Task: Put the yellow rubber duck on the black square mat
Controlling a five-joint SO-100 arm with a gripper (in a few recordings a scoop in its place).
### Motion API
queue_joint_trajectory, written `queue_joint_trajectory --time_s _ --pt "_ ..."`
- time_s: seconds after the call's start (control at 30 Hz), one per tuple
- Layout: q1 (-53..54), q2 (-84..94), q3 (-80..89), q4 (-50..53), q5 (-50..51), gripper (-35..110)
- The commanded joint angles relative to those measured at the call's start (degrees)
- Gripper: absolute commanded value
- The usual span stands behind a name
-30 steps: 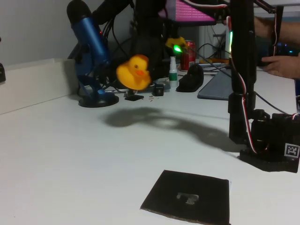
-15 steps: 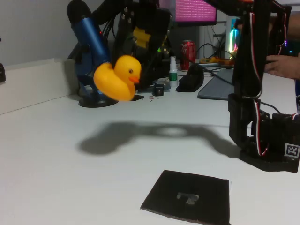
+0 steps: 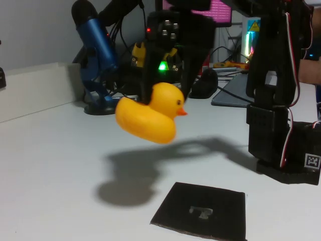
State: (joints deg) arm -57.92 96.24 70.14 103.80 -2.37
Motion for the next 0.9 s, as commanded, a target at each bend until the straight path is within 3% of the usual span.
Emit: queue_joint_trajectory --time_s 0.0,0.4,0.87 --pt "-5.7 2.8 0.9 4.2 -0.8 15" --pt "-20.6 2.3 11.5 4.1 -0.8 15" --pt "-31.9 -8.5 11.2 4.1 -0.7 15"
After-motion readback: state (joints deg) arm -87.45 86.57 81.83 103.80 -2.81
